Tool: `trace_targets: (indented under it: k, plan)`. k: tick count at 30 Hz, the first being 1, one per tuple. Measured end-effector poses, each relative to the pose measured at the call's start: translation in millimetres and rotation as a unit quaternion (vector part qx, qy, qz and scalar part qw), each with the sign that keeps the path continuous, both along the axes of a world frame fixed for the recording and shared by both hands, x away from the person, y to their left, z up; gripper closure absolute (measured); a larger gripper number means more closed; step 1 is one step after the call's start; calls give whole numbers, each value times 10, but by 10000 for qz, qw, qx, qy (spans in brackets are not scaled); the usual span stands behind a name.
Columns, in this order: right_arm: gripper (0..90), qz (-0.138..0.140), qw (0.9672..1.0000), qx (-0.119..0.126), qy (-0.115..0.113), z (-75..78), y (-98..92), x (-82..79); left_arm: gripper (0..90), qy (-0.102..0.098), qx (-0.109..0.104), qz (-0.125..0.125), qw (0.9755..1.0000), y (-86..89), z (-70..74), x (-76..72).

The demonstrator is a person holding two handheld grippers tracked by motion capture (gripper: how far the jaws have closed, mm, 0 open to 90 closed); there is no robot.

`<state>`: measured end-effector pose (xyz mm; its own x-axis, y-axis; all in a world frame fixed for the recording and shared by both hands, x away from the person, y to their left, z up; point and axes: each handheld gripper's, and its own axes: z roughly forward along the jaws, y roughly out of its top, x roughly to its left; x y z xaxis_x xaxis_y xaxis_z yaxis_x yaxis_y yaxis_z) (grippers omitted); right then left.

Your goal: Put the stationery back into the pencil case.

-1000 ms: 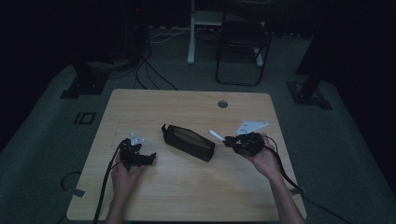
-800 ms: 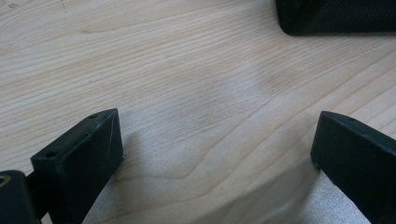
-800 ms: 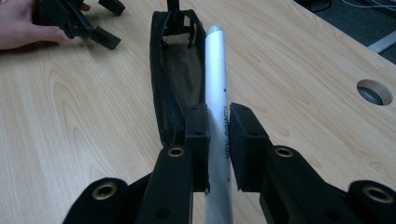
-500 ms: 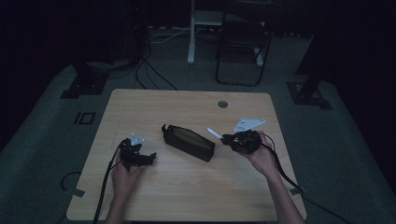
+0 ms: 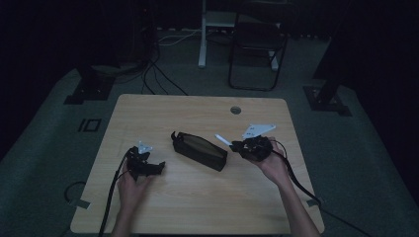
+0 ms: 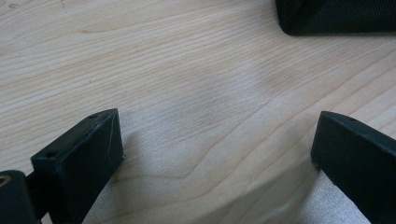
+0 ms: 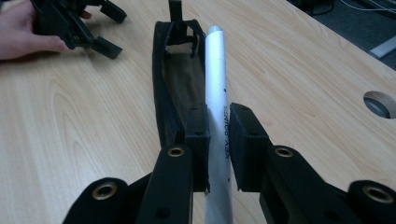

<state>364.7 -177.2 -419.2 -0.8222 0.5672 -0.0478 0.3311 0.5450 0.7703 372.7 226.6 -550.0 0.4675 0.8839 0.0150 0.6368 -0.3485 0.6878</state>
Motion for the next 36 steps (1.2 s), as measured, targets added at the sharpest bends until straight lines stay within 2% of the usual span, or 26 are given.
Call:
trace_targets:
  k: [15,36]
  plan:
    - [791,0,10000,-14,64,-28,47,37,25,0,1,0,10000,0,0,0]
    - [791,139,9998,113,-1,74,236,107,25,-1,2,-3,10000,1,0,0]
